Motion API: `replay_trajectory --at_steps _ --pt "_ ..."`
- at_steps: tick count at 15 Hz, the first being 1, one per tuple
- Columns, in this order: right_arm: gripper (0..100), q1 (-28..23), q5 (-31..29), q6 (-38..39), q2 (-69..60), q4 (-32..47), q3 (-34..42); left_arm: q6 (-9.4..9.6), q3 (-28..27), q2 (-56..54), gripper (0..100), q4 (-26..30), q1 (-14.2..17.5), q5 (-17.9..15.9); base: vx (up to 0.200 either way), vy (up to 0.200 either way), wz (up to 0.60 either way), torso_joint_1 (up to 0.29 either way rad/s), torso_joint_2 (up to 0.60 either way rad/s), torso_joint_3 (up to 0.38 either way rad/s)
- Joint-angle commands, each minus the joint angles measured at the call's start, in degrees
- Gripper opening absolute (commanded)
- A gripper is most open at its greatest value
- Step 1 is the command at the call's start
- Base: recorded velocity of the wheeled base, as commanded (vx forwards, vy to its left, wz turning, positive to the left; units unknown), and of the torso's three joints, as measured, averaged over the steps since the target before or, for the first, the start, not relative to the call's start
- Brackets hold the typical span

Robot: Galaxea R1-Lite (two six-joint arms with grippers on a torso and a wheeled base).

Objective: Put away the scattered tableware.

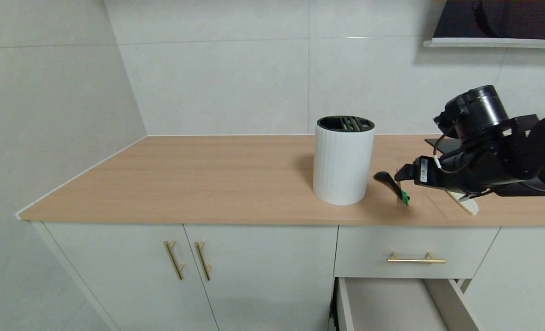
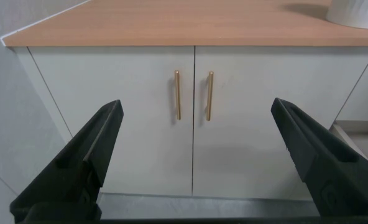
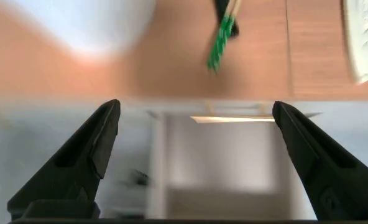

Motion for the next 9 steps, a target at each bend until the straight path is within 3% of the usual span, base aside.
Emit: replay_trajectory --at_steps 1,9 --pt "100 0.3 -1.2 1.0 6.1 -0.3 -3.2 -0.02 0.0 0.0 100 0.0 0.0 0.0 0.0 0.0 0.0 0.0 0.0 0.0" --pt "100 -0.4 -7.2 0.6 15.2 -6.6 -3.4 -0.02 0.0 0.0 100 0.0 0.0 0.0 0.0 0.0 0.0 0.0 0.0 0.0"
